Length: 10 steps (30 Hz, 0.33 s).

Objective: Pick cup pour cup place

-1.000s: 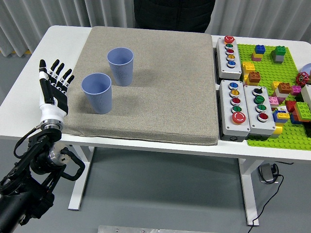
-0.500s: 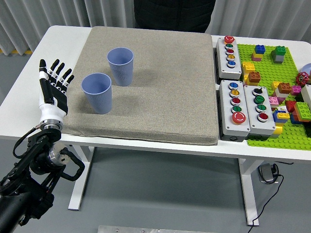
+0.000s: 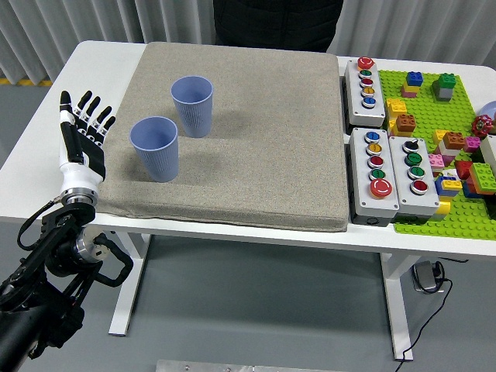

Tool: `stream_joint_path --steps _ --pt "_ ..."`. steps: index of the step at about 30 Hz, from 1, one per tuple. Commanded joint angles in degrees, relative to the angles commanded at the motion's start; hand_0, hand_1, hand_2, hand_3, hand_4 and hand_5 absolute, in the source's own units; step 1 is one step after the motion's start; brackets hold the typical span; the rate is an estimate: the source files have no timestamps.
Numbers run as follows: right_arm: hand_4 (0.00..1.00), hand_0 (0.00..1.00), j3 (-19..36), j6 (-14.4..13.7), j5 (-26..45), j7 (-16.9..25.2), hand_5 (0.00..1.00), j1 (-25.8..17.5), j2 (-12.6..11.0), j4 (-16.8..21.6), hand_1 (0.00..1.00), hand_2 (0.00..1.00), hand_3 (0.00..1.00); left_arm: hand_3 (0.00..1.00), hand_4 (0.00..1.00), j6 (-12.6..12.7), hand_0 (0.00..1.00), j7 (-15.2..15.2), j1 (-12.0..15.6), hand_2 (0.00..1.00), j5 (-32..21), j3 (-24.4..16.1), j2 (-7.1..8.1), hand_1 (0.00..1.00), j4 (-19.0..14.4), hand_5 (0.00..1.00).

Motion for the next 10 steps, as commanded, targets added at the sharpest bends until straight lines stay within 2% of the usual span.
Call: stream_joint_path --steps 10 --pt "0.029 0.702 0.2 0.0 -0.2 0.0 0.404 -0.2 0.1 0.0 0.681 0.605 0.599 0.835 0.781 0.0 0.776 0.2 0.1 0.877 0.9 0.0 0.00 0.785 0.0 0.998"
